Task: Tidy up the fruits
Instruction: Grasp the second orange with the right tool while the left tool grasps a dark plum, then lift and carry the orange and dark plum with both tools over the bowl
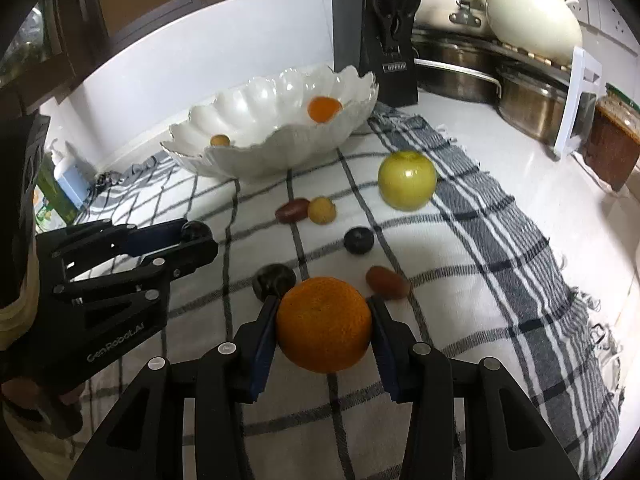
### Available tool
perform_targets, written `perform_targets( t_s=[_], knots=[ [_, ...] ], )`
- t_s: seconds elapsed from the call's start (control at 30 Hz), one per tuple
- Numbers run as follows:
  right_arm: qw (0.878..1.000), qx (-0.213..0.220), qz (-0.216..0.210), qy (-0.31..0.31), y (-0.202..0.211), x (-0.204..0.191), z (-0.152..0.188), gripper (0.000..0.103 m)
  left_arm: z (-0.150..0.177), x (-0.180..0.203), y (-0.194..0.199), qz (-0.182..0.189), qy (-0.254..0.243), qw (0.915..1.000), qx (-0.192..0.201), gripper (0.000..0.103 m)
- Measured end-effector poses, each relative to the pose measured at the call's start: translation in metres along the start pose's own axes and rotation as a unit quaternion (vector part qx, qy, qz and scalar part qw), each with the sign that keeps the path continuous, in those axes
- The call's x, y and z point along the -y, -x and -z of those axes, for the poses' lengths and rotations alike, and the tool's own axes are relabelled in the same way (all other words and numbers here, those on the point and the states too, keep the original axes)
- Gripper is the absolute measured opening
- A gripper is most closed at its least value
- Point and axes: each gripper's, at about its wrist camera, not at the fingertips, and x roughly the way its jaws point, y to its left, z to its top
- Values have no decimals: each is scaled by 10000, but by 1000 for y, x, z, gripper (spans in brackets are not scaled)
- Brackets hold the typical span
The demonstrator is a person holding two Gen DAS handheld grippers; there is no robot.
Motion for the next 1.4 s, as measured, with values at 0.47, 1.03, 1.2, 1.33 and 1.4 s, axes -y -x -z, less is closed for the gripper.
perform_targets(
  t_s=[0.47, 1.03, 1.2, 1.33, 1.4],
  knots=[
    [9978, 603, -81, 275, 34, -15, -19, 45, -3, -10, 51, -239, 305, 9978, 531, 28],
    [9892, 1352, -339, 461, 68, -32, -48, 45, -15, -27, 99, -485, 661, 9888, 1244, 28],
    [9867, 1483, -405, 537, 71, -38, -61, 45, -25, -35, 108, -613, 756, 9844, 1467, 28],
    [9850, 1583, -437, 533, 72, -40, -72, 45, -32, -40, 116, -738, 743, 9806, 1659, 28],
    [9843, 1624, -448, 525, 72, -41, -79, 45, -36, -41, 118, -803, 730, 9787, 1741, 28]
  ],
)
